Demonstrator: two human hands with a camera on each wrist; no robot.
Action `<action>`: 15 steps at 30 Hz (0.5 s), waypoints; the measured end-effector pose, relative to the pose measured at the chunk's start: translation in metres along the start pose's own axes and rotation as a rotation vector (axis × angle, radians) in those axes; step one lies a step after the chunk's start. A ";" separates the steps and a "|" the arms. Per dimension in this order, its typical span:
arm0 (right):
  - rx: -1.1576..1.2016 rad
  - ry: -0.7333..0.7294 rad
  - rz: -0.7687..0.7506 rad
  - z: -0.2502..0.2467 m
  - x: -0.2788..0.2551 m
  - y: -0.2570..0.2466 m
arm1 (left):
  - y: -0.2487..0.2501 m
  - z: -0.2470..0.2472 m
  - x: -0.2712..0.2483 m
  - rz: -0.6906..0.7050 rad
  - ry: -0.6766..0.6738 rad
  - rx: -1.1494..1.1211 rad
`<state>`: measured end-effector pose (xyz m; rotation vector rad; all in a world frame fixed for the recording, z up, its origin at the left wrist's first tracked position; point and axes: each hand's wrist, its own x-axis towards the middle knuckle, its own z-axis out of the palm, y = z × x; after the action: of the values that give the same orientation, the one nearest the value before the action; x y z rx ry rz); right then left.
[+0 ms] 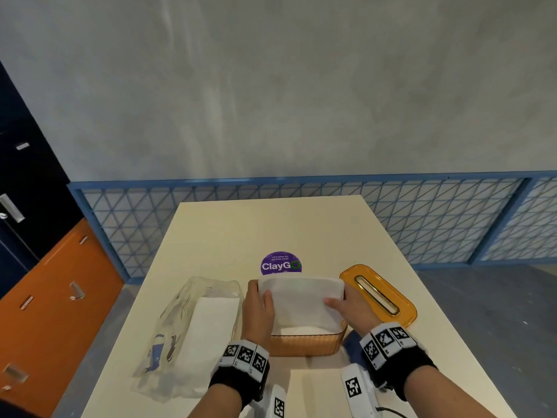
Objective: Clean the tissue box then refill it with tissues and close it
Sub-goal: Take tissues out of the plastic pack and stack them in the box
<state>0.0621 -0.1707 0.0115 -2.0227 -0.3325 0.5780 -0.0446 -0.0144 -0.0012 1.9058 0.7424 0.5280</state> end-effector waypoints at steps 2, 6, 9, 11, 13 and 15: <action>-0.082 0.033 0.042 -0.001 0.006 -0.003 | 0.002 -0.001 0.012 -0.037 -0.024 0.086; -0.276 0.064 0.120 0.004 0.012 -0.004 | -0.004 0.003 0.029 -0.182 -0.155 0.408; -0.428 0.055 0.141 0.012 0.010 -0.004 | -0.012 0.005 0.031 -0.159 -0.210 0.595; -0.506 0.054 0.124 0.016 0.012 -0.003 | -0.018 0.006 0.030 -0.102 -0.213 0.580; -0.585 0.049 0.111 0.018 0.011 -0.004 | -0.020 0.005 0.027 -0.059 -0.222 0.575; -0.713 0.060 0.037 0.019 0.007 -0.005 | -0.021 0.004 0.023 0.015 -0.233 0.642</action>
<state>0.0578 -0.1510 0.0059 -2.7274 -0.5182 0.4539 -0.0310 0.0062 -0.0205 2.5105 0.8029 0.0615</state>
